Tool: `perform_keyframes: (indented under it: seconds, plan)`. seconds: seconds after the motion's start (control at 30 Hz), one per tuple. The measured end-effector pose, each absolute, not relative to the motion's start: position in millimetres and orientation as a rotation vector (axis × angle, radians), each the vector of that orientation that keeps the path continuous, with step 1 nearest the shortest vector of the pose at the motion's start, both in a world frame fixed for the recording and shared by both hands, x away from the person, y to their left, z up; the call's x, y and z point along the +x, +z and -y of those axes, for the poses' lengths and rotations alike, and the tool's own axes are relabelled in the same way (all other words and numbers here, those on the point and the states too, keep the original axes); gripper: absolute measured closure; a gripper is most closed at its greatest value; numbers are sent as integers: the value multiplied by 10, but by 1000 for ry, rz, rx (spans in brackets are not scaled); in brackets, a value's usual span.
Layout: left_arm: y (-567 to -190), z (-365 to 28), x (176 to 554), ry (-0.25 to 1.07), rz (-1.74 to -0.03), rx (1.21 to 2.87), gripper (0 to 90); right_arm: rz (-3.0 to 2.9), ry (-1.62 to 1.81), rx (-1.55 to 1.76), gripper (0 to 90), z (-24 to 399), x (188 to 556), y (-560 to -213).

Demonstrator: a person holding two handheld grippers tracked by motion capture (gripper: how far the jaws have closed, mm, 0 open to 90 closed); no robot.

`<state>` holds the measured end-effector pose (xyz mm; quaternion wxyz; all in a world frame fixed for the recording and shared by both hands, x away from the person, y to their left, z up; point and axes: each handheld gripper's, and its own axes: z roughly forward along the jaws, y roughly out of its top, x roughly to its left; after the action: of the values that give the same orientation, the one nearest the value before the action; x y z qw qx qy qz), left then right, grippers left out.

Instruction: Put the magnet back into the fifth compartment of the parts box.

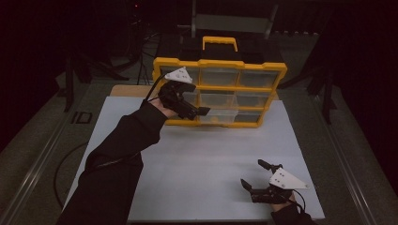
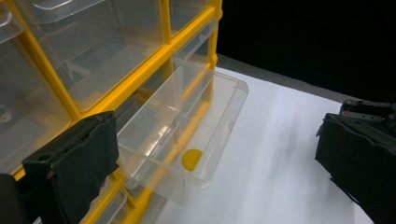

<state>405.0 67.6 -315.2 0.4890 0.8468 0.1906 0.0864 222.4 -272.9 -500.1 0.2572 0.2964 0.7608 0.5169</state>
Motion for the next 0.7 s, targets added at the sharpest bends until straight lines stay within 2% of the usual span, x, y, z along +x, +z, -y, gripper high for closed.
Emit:
perform_keyframes:
  seconds: [0.7]
  plan:
    - [-3279,-925,3811,213,-439,2011,1,-2058,1417,812,84,2732,2218,-4973]
